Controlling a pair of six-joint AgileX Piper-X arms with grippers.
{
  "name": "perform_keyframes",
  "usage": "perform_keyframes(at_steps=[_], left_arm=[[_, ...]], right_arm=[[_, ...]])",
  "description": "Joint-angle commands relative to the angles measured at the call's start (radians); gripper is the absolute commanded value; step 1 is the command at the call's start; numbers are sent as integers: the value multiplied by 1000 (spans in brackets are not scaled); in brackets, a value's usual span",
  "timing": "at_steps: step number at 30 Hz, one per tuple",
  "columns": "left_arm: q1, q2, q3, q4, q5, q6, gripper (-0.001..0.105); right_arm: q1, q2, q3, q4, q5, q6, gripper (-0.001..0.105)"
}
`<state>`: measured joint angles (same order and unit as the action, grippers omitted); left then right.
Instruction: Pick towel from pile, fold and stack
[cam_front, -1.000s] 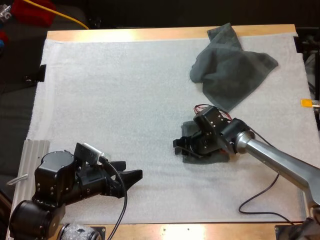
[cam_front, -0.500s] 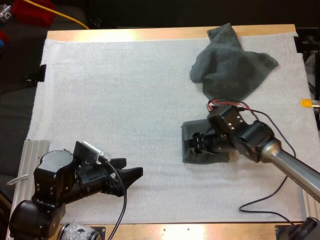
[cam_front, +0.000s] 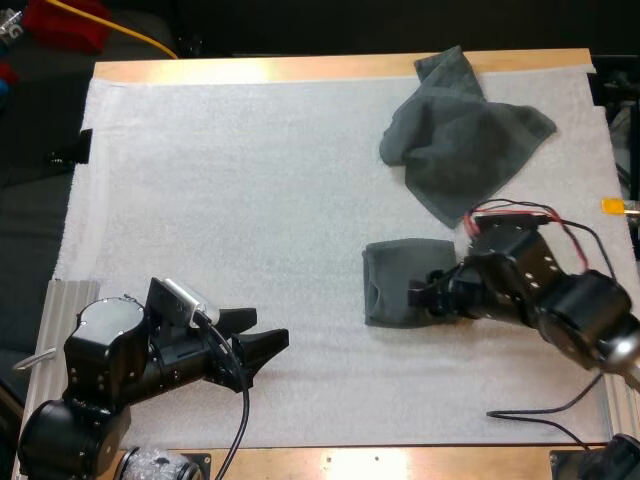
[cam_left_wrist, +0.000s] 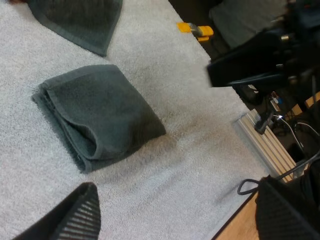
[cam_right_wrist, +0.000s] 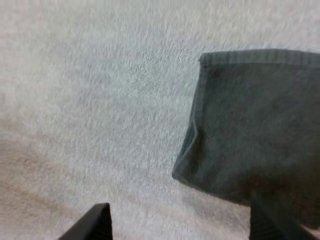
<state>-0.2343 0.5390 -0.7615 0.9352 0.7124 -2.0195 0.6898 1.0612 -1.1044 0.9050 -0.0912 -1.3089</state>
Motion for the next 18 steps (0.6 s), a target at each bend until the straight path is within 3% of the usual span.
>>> perform_keyframes(at_steps=[1,3,10,13,18], left_arm=[[-4,-3,-6,-14,10,4,64],[-4,10,-6,-14,10,4,71],[-4,95,-6,-28,12,1,71],[-4,147,-6,-52,47,1,71],[-4,236,-6,-122,86,-25,71]], right_arm=[[3,-26,-3,23,1,-13,57],[3,-56,-3,39,0,-13,57],[3,-128,-3,88,9,-13,57],[3,-130,-3,103,30,-13,57],[3,-130,-3,123,58,-17,72]])
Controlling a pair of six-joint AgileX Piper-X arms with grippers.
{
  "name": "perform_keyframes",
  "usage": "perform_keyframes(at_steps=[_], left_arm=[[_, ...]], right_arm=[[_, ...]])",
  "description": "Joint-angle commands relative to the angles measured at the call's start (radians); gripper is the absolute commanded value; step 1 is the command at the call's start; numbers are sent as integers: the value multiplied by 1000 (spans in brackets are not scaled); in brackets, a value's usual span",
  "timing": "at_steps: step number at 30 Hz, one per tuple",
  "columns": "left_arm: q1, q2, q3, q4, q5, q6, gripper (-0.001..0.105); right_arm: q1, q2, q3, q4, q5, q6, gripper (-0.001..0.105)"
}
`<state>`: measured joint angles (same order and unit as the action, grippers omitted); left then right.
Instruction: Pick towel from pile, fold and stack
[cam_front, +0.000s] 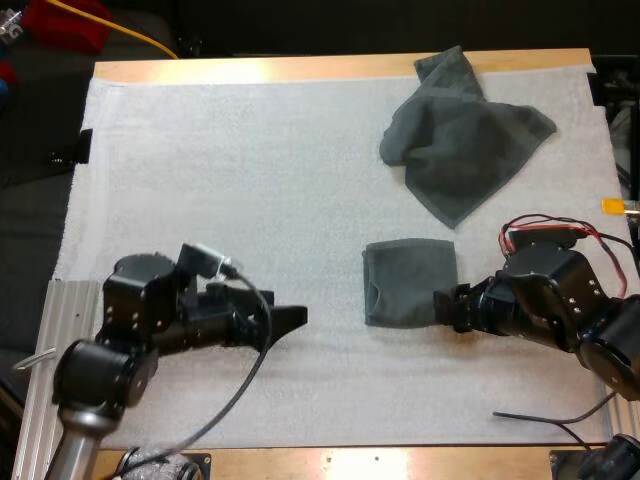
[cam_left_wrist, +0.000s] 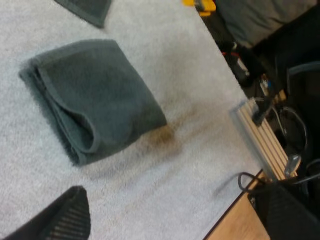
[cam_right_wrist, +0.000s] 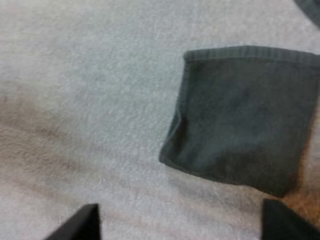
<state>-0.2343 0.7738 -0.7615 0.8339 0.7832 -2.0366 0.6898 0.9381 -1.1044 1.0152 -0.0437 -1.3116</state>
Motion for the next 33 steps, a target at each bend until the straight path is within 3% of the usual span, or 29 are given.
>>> perform_keyframes(at_steps=[1,10,15,22,33], left_arm=[[-4,18,-6,-34,15,-10,71],[-4,171,-6,-130,15,-61,71],[-63,263,-6,-183,10,-81,71],[-176,394,-6,-301,-100,-163,71],[-182,598,-6,-424,-97,-164,71]], right_arm=[[3,-6,-3,15,20,-18,74],[3,-6,-3,15,44,-31,74],[3,-6,-3,15,44,-32,74],[3,-6,-3,15,49,-32,74],[3,-6,-3,15,49,-32,74]])
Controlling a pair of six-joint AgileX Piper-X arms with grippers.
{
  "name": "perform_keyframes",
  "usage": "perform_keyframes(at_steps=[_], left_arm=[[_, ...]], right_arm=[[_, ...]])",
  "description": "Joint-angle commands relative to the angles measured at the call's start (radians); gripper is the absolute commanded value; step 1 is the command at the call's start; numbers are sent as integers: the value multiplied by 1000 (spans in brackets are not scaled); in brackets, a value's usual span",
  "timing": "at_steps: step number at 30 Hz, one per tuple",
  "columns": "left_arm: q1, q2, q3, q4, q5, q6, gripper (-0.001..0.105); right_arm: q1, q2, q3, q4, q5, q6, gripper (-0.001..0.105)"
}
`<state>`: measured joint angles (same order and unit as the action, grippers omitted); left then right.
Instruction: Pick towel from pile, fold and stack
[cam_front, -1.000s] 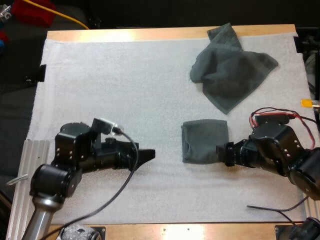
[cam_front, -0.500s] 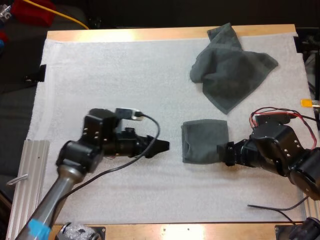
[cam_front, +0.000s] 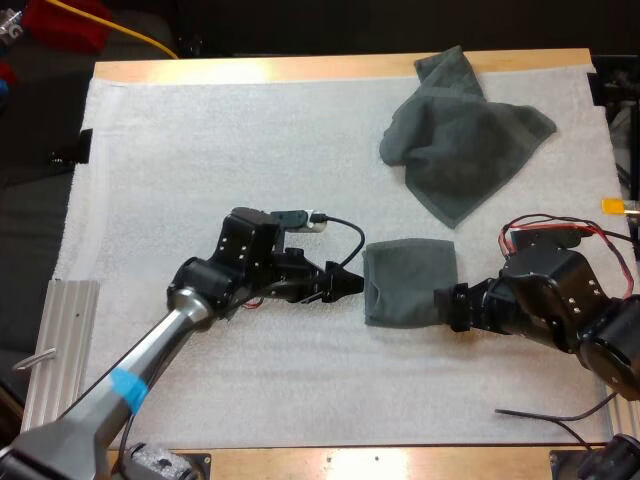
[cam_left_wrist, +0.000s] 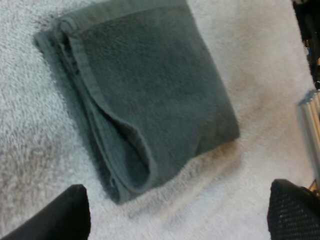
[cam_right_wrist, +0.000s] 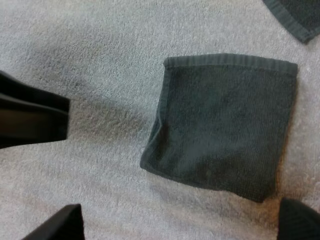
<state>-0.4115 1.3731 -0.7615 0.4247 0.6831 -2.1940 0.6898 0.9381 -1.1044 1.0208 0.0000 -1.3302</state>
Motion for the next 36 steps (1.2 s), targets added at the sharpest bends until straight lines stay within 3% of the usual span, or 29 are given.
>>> perform_keyframes(at_steps=[1,13,18,21,30,36], left_arm=[[-4,21,-6,-29,3,-7,71],[-4,207,-6,-130,9,-9,71],[-4,267,-6,-175,9,-53,71],[-4,302,-14,-206,47,-84,70],[-4,365,-103,-202,55,-189,70],[-4,413,-180,-93,48,-206,62]], right_arm=[[3,-6,-3,9,5,-13,74],[3,-6,-3,9,5,-13,74],[3,-6,-3,9,0,-13,74],[3,-6,-3,9,0,-13,74],[3,-6,-3,9,0,-13,74],[3,-6,-3,9,0,-13,74]])
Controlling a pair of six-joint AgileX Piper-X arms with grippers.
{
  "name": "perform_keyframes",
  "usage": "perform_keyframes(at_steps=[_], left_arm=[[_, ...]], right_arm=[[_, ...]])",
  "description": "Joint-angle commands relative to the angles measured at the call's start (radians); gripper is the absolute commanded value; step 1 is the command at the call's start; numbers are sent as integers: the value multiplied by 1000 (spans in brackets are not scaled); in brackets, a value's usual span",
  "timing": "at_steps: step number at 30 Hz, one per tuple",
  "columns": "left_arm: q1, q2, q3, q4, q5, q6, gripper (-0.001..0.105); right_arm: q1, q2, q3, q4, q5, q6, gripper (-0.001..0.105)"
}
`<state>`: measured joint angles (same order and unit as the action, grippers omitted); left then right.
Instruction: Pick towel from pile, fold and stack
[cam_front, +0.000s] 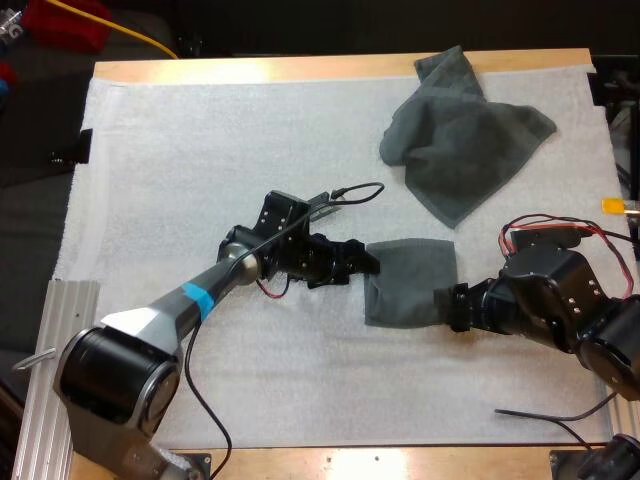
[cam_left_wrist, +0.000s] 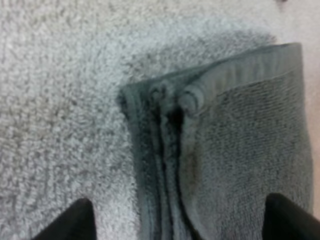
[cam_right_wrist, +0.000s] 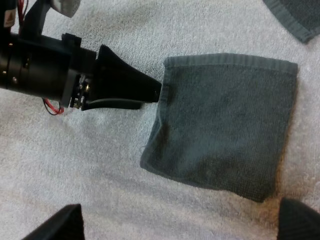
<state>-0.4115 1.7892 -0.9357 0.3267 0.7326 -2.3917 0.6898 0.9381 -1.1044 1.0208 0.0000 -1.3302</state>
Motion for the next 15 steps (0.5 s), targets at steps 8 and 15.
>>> perform_keyframes(at_steps=[8,15], left_arm=[[-39,26,-66,81,-1,-8,62],[-93,45,-94,127,-18,-15,62]], right_arm=[[3,-6,-3,9,0,-13,74],[3,-6,-3,9,0,-13,74]])
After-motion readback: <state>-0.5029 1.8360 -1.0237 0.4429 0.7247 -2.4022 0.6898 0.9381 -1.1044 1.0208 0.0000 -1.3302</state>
